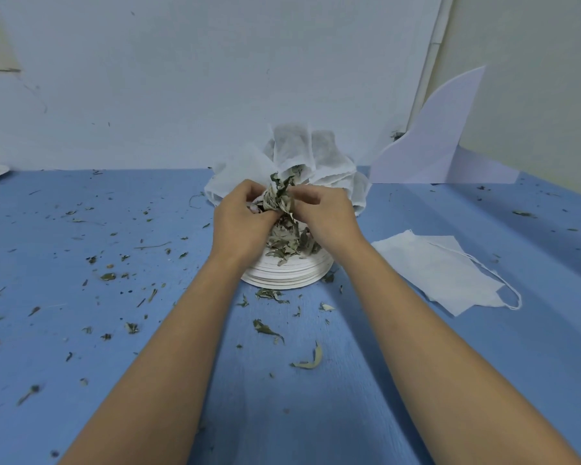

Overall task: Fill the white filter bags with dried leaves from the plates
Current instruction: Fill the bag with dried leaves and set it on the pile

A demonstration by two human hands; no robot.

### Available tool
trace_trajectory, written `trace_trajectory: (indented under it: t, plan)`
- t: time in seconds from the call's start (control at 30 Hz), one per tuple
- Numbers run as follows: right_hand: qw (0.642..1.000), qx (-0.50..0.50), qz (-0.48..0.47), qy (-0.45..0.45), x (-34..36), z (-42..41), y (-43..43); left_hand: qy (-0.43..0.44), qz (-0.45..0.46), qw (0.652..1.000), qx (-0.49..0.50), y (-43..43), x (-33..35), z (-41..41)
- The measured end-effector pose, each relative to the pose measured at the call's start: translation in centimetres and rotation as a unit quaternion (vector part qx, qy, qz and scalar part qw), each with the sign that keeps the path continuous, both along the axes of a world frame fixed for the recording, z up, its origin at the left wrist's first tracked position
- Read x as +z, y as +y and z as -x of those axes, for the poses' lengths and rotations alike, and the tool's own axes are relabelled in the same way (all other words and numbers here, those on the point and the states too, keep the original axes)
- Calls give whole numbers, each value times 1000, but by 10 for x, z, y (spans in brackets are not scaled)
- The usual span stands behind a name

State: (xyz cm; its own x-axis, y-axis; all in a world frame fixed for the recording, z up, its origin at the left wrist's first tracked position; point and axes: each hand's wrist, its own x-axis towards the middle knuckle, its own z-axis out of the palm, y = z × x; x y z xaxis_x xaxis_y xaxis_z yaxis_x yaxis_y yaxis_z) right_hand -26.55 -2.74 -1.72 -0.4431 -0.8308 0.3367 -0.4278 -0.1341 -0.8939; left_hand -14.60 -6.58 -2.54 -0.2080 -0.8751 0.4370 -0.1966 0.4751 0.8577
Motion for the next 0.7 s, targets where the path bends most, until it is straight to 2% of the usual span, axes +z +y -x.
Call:
trace_trajectory:
  t: [0.23, 0.43, 0.6, 0.7]
  plan:
    - [999, -38, 18, 33, -1, 1, 1, 13, 9, 1000, 4, -2, -2, 1]
    - [993, -39, -17, 113, -4, -4, 1, 5, 23, 994, 104, -2, -4, 11]
    - [994, -7, -5, 113, -5, -12, 1, 23, 5, 985, 171, -5, -3, 12]
    - [996, -7, 11, 90, -6, -15, -2, 16, 22, 987, 156, -4, -3, 10]
